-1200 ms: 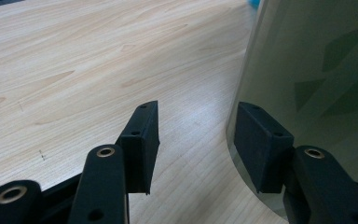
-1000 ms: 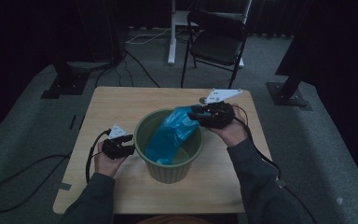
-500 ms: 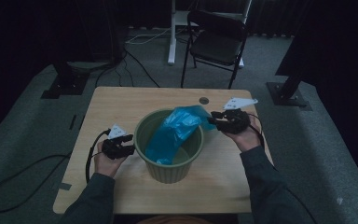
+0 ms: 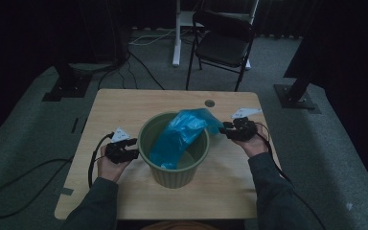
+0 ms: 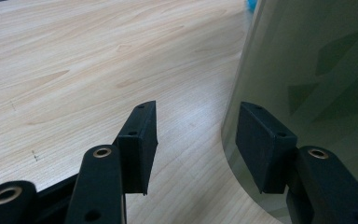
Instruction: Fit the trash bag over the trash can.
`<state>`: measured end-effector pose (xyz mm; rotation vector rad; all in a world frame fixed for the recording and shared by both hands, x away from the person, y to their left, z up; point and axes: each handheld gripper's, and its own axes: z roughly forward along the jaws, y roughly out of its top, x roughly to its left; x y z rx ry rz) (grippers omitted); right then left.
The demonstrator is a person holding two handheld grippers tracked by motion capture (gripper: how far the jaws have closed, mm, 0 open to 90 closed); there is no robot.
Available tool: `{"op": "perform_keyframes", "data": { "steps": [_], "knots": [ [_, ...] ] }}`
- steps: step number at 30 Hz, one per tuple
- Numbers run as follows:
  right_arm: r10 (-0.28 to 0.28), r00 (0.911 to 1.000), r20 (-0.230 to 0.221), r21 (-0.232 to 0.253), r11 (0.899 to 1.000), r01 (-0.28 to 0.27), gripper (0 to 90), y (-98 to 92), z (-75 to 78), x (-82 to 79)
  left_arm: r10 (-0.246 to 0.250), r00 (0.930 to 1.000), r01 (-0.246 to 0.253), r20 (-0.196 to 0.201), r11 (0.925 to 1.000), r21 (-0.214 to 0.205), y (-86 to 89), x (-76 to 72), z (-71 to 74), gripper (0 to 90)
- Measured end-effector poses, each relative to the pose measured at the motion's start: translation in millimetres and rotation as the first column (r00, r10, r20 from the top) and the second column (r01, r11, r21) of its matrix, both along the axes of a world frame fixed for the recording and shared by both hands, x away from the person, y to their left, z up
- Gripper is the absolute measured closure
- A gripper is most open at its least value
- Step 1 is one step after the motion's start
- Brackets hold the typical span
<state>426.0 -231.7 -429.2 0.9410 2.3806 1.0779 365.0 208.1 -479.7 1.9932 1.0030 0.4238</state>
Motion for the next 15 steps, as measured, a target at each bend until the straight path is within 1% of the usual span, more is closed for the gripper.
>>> {"op": "perform_keyframes", "data": {
  "steps": [1, 2, 3, 4, 5, 6, 7, 8, 9, 12, 15],
  "knots": [
    [0.0, 1.0, 0.0, 0.0, 1.0, 0.0, 64.3, 0.0, 0.0, 0.0, 0.0, 1.0, 0.0, 0.0, 1.0, 0.0, 0.0, 0.0, 0.0, 48.5],
    [-0.009, 1.0, 0.0, -0.017, 1.0, 0.009, 64.3, 1.0, -3.8, 3.3, -0.001, 1.0, 0.001, -0.003, 1.0, -0.002, 0.1, 0.3, -0.2, 48.5],
    [-0.018, 0.9998, -0.01, -0.031, 0.999, 0.018, 64.4, 1.8, -8.4, 9.0, -0.001, 1.0, 0.001, -0.003, 1.0, 0.0, -0.1, 0.3, -0.3, 48.4],
    [-0.02, 0.9996, -0.018, -0.029, 0.999, 0.02, 65.5, 2.0, -10.6, 12.3, -0.002, 1.0, 0.002, -0.003, 1.0, 0.001, -0.2, 0.1, -0.2, 48.4],
    [-0.021, 0.9996, -0.019, -0.025, 0.999, 0.021, 69.7, 2.5, -12.3, 15.3, -0.002, 1.0, 0.002, -0.001, 1.0, 0.001, -0.3, -0.1, 0.0, 48.4],
    [-0.017, 0.9995, -0.025, -0.015, 1.0, 0.017, 75.8, 2.8, -13.6, 17.9, -0.002, 1.0, 0.002, -0.001, 1.0, 0.0, -0.1, -0.3, 0.2, 48.4],
    [-0.017, 0.9995, -0.025, -0.015, 1.0, 0.017, 75.8, 2.8, -13.6, 17.9, -0.002, 1.0, 0.002, -0.001, 1.0, 0.0, -0.1, -0.3, 0.2, 48.4],
    [-0.006, 0.9994, -0.034, 0.003, 1.0, 0.006, 81.7, 3.1, -14.5, 20.0, -0.002, 1.0, 0.002, -0.001, 1.0, 0.0, -0.1, -0.3, 0.2, 48.4],
    [-0.001, 0.9995, -0.031, 0.019, 1.0, 0.001, 90.0, 3.2, -14.3, 20.5, 0.001, 1.0, -0.001, -0.001, 1.0, -0.002, 1.3, -0.6, 0.6, 48.4],
    [0.006, 0.9996, -0.029, 0.046, 0.999, -0.004, 90.0, 2.4, -11.9, 17.3, -0.001, 1.0, 0.001, 0.002, 1.0, -0.007, 1.4, -3.0, 2.0, 48.4],
    [0.026, 0.9992, -0.03, 0.072, 0.997, -0.024, 90.0, 0.2, -7.4, 10.8, -0.01, 0.9999, 0.01, 0.012, 0.9999, -0.01, 0.0, -6.9, 5.5, 48.5]
  ]
}}
